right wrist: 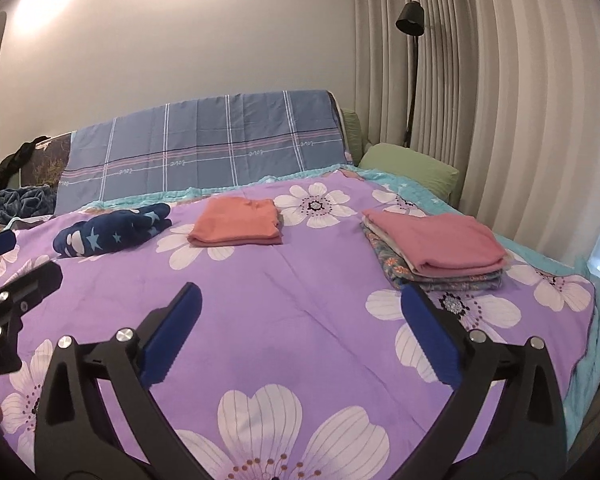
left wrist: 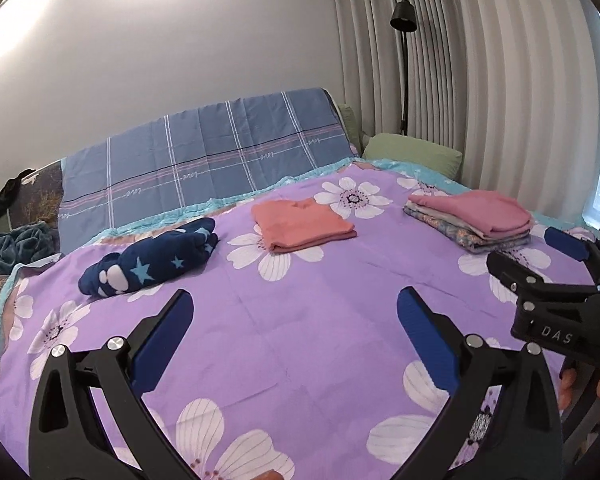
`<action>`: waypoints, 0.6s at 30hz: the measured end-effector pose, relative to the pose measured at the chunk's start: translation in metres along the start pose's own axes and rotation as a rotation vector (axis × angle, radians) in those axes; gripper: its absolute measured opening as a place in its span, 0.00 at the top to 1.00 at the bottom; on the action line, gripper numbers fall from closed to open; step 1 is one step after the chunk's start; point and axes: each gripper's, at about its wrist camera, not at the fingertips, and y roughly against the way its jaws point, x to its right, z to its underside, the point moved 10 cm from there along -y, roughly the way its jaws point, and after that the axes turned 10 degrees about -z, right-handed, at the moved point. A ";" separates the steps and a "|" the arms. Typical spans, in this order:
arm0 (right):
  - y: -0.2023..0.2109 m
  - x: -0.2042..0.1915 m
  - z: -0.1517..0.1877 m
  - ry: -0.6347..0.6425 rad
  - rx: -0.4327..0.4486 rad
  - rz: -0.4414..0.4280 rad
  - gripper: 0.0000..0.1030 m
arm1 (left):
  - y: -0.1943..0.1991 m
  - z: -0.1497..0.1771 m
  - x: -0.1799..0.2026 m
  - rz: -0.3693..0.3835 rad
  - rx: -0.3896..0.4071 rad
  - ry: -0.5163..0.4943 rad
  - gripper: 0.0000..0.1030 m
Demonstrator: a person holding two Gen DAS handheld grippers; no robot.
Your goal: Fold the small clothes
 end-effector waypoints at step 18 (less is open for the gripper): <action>0.016 -0.009 0.004 -0.015 0.018 -0.024 0.02 | 0.028 -0.011 -0.015 -0.171 0.089 -0.037 0.01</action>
